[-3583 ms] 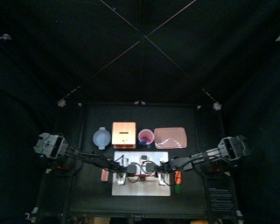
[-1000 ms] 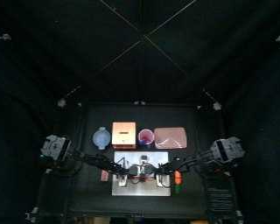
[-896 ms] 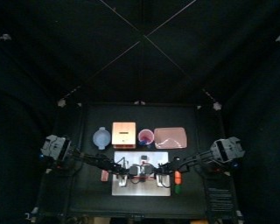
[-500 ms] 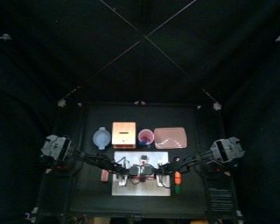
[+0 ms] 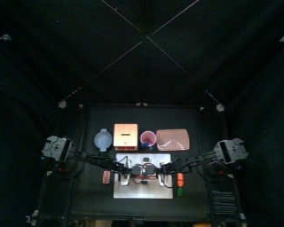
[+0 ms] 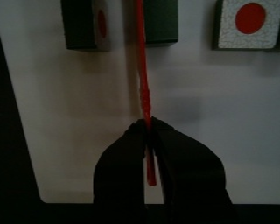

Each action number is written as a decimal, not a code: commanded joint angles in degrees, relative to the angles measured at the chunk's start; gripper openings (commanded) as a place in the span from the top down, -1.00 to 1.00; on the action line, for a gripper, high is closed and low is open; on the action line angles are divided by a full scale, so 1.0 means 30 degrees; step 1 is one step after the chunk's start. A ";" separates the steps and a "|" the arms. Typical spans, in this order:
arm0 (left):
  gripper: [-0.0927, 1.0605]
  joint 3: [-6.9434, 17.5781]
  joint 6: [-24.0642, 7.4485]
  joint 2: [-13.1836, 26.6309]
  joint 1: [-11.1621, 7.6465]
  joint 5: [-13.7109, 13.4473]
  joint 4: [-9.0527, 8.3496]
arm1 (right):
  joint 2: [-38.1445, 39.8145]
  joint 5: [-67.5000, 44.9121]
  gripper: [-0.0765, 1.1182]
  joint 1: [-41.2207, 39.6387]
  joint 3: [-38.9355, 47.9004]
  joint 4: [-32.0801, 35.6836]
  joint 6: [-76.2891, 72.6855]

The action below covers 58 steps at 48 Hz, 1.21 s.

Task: Cut the sushi into 4 pieces with the knife
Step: Cut the sushi into 4 pieces

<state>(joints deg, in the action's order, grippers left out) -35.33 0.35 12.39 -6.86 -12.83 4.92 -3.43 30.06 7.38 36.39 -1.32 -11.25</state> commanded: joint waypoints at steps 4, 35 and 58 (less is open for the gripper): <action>0.39 -0.0352 -0.0088 0.0176 0.0645 -0.0615 -0.0352 | -0.0029 0.0088 0.56 -0.0469 0.0000 0.0117 -0.0029; 0.35 0.0205 -0.0117 -0.2051 0.0293 -0.0615 -0.0732 | 0.1143 0.0410 0.56 0.0439 -0.1377 -0.0352 -0.0117; -0.33 0.0791 -0.0146 -0.2549 0.0264 -0.0615 -0.0703 | 0.1377 0.0410 0.56 0.0879 -0.1406 -0.0527 -0.0146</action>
<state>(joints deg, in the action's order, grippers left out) -34.98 -0.26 6.50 -6.33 -14.94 2.90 -1.85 31.55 9.49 33.84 -2.90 -11.87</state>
